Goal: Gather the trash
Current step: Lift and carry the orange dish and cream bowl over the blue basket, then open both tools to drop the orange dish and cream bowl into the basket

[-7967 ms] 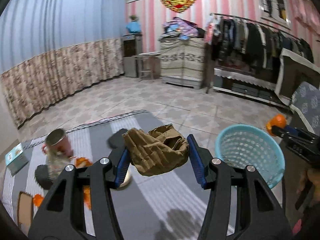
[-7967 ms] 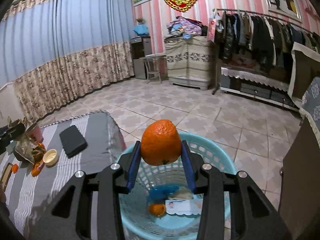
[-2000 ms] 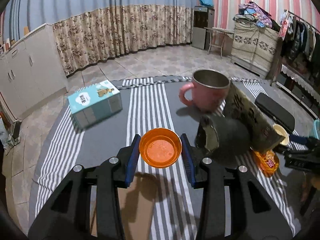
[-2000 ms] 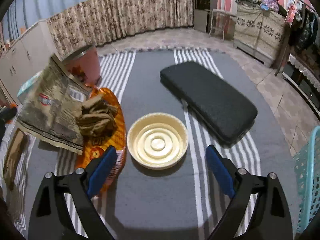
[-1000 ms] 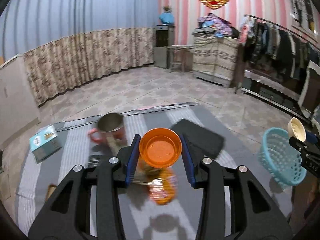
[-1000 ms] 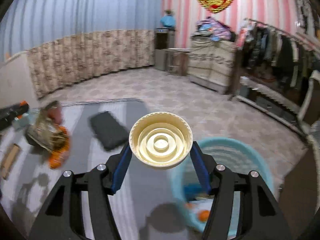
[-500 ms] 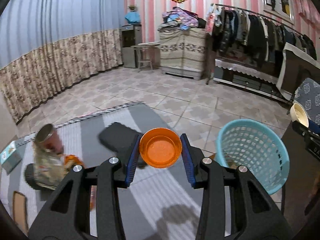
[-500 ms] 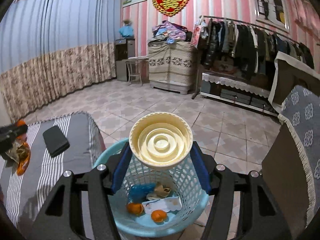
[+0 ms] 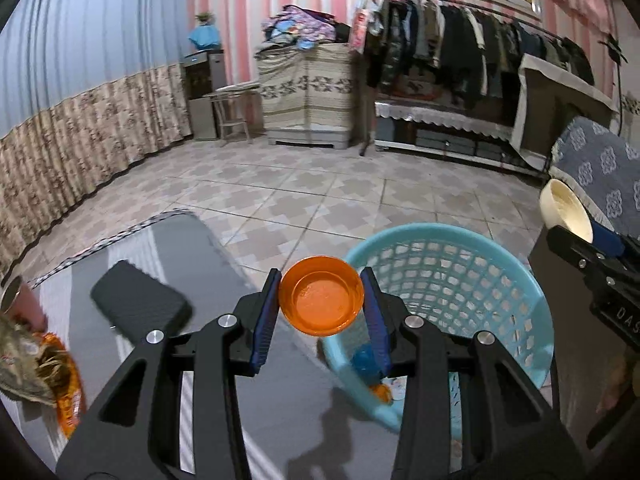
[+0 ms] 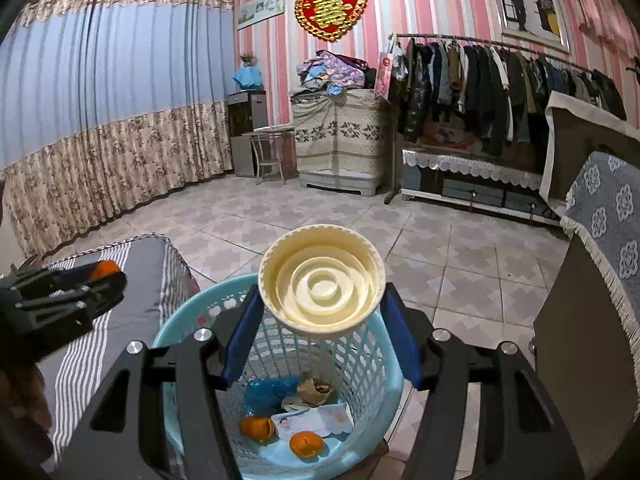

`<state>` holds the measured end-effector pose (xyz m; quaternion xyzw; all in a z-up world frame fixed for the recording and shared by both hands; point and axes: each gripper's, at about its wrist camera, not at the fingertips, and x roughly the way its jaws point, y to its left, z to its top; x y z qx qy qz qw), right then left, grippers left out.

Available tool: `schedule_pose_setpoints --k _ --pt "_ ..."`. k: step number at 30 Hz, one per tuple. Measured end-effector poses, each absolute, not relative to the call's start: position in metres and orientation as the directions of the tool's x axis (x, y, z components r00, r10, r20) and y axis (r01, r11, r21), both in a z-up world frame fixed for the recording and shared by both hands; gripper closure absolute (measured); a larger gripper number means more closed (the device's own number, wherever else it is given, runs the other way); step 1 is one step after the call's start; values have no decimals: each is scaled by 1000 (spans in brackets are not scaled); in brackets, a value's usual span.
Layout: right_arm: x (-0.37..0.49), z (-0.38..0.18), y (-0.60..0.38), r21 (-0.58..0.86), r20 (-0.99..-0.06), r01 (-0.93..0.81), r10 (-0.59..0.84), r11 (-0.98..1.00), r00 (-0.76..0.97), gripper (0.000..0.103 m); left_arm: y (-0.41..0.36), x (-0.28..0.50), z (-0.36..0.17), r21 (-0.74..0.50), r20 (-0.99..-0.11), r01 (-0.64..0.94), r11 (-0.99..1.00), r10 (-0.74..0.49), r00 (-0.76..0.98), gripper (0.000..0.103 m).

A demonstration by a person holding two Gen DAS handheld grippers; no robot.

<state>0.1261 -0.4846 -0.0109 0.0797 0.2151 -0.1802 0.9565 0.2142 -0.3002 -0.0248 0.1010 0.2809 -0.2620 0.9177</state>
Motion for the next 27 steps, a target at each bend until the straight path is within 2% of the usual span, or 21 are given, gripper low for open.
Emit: schedule_pose_setpoints --k 8,17,18,19,21,24,27 --pt "136 -27 -490 116 -463 406 -312 907 830 43 -340 222 -42 45 -593 591 805 -455 664 64" --pt "144 -40 -507 167 -516 448 -309 878 799 43 -365 230 -38 84 -570 613 785 -467 676 64" --pt "145 -41 -507 165 -517 448 -309 879 798 43 -365 230 -37 88 -568 612 786 -465 679 60" --pt "146 -41 -506 160 -517 447 -311 880 797 43 -365 231 -36 97 -568 603 792 -453 687 47" --pt "149 -42 -503 153 -516 442 -310 884 799 43 -360 232 -33 113 -554 562 819 -418 720 29" --pt "155 -44 -498 139 -520 428 -302 893 799 43 -348 234 -26 97 -543 547 831 -416 729 27" --pt "162 -47 -492 119 -526 412 -294 904 798 43 -333 234 -18 108 -518 514 851 -393 760 20"
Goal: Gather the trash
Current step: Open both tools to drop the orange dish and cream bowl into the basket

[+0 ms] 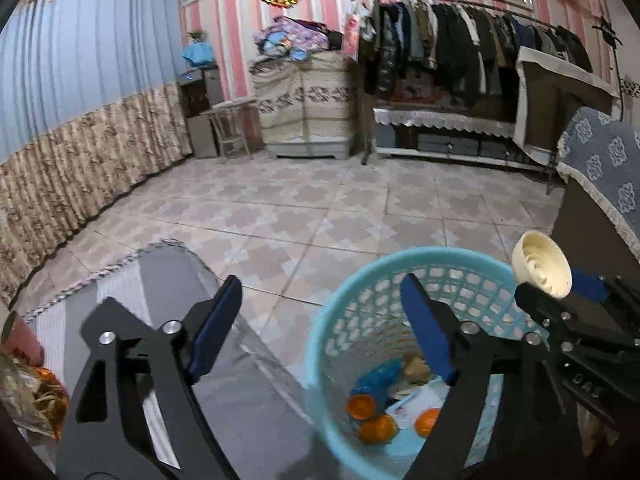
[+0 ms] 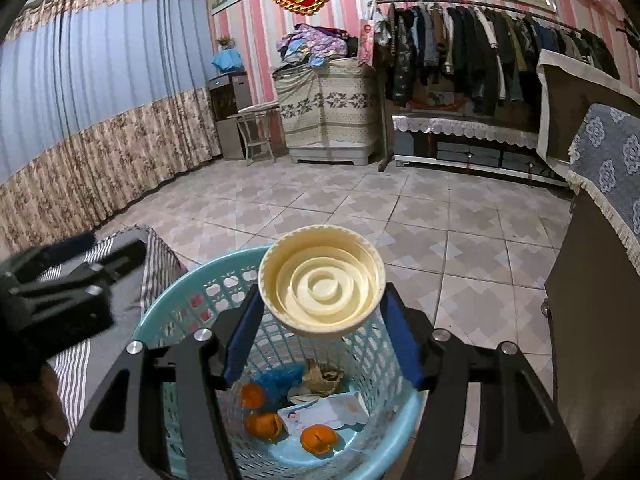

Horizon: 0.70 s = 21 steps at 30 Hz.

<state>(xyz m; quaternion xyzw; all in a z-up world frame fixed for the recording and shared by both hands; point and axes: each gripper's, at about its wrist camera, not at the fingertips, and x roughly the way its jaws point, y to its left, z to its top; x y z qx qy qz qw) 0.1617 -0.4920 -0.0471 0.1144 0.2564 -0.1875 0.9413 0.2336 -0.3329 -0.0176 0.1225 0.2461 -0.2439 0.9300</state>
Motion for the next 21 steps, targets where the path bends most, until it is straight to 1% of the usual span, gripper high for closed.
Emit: schedule_pose_setpoints --k 5,7,8,10,12,18,21 --pt "169 -49 -483 116 -538 398 -279 910 795 43 -306 238 -4 67 -501 474 878 -381 777 13" --pt "169 -48 -481 121 -526 391 -276 912 805 24 -295 239 -1 44 -507 460 887 -377 775 12" --pt "170 -47 -482 117 -522 392 -279 913 806 22 -291 238 0 45 -505 453 890 -371 780 12" --pt "171 -45 -477 107 -518 392 -285 914 806 13 -283 236 0 57 -497 440 896 -357 791 11" --pt "172 -44 -475 103 -519 386 -282 917 807 13 -277 236 -1 62 -495 427 902 -344 798 9" --pt "171 -42 -466 84 -520 380 -284 921 805 12 -259 235 3 53 -480 402 914 -330 813 9" --pt "168 -38 -460 82 -505 381 -291 921 812 5 -243 230 7 30 -468 385 923 -327 821 6"
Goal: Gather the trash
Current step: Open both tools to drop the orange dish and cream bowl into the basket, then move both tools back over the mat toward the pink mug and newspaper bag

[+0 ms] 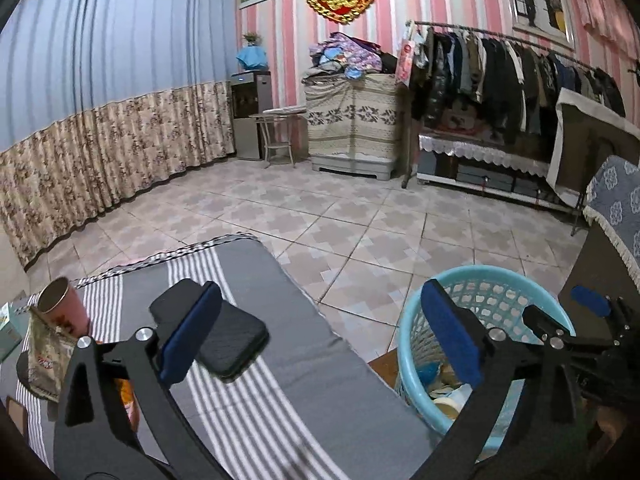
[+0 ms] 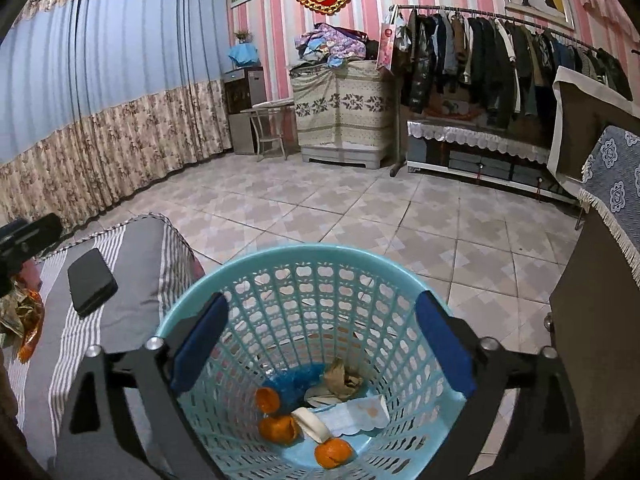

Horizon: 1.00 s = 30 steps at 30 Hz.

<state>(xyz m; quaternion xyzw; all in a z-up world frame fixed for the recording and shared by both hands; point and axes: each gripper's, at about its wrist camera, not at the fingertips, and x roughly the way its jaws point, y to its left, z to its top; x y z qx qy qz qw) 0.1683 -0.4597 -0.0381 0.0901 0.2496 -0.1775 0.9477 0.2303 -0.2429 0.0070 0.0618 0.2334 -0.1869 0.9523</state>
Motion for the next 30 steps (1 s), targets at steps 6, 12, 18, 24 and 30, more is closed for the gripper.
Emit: schedule_pose_setpoints --k 6,12,18,24,30 --pt "168 -31 -445 70 -493 363 -284 929 822 5 -214 223 12 36 -459 352 935 -297 837 6" --pt "169 -25 -422 44 -484 330 -269 943 833 5 -183 215 13 28 -462 311 950 -264 847 6" --pt "173 -17 -394 63 -473 267 -207 962 857 5 -147 203 16 58 -445 260 964 -209 871 6" --pt "175 -9 -363 63 -458 211 -160 976 875 5 -104 195 17 45 -449 199 979 -158 879 6" --pt "177 -7 -337 81 -456 161 -107 984 884 5 -65 188 12 53 -455 131 990 -93 885 6"
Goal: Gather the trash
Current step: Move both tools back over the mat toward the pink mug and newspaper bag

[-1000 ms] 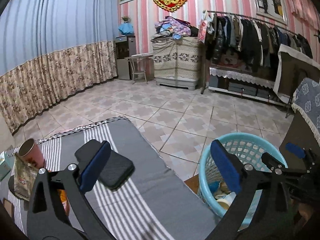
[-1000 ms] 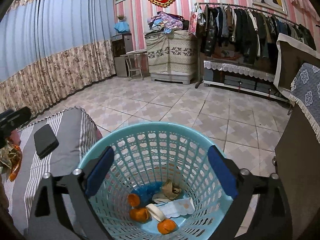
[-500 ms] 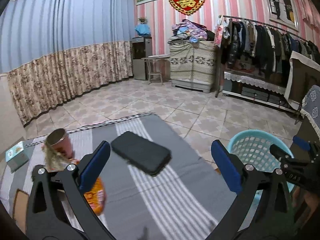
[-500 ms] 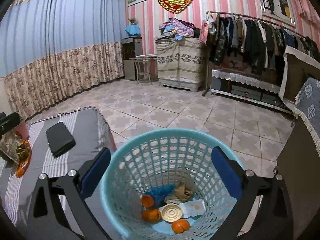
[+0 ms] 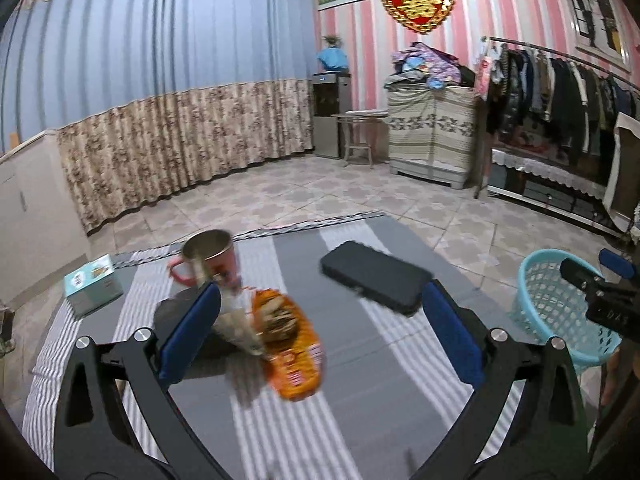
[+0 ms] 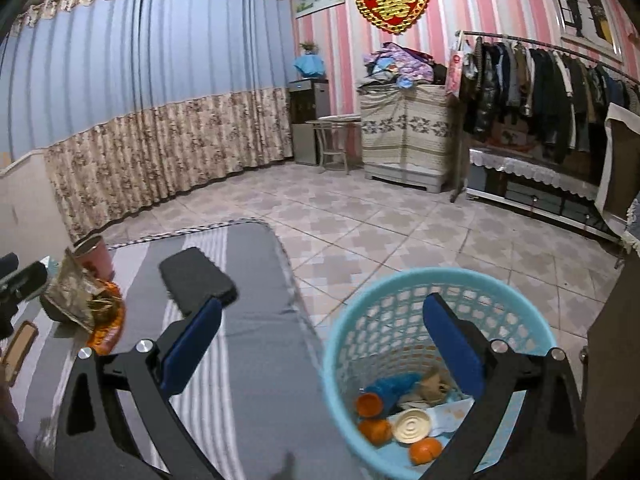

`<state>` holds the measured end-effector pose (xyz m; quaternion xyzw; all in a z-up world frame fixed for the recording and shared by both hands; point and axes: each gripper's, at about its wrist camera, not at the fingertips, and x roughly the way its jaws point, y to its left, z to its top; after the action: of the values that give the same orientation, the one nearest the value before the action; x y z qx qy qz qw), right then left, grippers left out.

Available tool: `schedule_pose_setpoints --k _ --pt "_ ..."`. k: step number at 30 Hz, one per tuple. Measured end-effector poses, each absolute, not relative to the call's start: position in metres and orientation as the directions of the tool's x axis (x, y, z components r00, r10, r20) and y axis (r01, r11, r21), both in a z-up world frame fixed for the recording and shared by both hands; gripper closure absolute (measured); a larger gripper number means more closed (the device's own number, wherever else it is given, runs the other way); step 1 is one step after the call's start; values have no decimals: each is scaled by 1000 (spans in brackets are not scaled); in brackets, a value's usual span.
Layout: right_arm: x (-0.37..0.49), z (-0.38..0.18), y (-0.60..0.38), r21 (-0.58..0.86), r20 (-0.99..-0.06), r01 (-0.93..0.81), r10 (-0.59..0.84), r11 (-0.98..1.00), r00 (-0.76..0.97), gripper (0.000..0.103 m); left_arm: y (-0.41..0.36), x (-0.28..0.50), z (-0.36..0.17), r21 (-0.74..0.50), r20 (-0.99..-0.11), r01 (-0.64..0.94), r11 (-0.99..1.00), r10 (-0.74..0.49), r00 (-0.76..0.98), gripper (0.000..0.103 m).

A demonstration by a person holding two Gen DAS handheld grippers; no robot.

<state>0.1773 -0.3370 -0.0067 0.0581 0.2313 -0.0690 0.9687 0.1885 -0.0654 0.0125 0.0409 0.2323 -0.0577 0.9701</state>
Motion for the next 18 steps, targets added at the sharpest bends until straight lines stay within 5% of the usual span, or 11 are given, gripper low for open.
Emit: schedule_pose_setpoints --k 18 --pt "193 -19 -267 20 -512 48 -31 999 858 5 58 165 -15 23 -497 -80 997 81 864 6"
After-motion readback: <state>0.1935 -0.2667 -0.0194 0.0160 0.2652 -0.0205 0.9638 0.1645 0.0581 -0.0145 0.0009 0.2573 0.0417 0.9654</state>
